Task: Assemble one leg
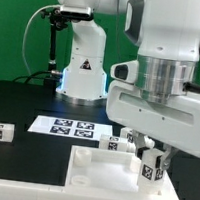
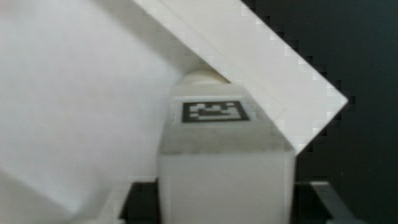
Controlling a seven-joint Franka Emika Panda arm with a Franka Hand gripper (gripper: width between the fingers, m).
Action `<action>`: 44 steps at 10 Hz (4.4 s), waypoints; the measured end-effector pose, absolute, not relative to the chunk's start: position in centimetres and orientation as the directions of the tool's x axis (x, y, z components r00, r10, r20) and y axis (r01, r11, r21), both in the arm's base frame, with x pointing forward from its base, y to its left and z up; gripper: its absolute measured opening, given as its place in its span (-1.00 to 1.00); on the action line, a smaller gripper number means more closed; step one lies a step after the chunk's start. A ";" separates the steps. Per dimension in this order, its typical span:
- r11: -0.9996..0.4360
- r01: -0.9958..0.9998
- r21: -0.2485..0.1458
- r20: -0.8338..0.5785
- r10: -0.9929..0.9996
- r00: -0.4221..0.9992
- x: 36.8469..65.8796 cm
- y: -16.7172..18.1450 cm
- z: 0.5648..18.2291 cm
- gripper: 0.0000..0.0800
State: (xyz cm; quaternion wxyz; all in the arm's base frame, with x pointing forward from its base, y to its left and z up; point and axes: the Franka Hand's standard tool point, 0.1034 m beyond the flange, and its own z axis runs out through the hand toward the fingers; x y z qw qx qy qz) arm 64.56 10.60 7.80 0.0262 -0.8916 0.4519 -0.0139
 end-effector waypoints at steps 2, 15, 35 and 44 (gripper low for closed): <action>-0.561 -0.826 -0.056 0.004 -0.828 0.561 64.6 10.6 7.8 -0.29; -0.901 0.433 0.039 0.029 0.434 0.901 63.8 11.3 7.1 0.34; 0.076 -0.996 -0.037 -0.078 -0.994 -0.073 64.1 11.4 7.2 -0.28; 0.336 -0.940 -0.053 -0.141 -0.935 -0.326 64.0 12.2 7.0 0.53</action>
Offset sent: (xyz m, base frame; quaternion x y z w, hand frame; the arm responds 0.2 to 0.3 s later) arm -0.0200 0.0123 -0.0021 0.0037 0.0038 -0.2703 0.9628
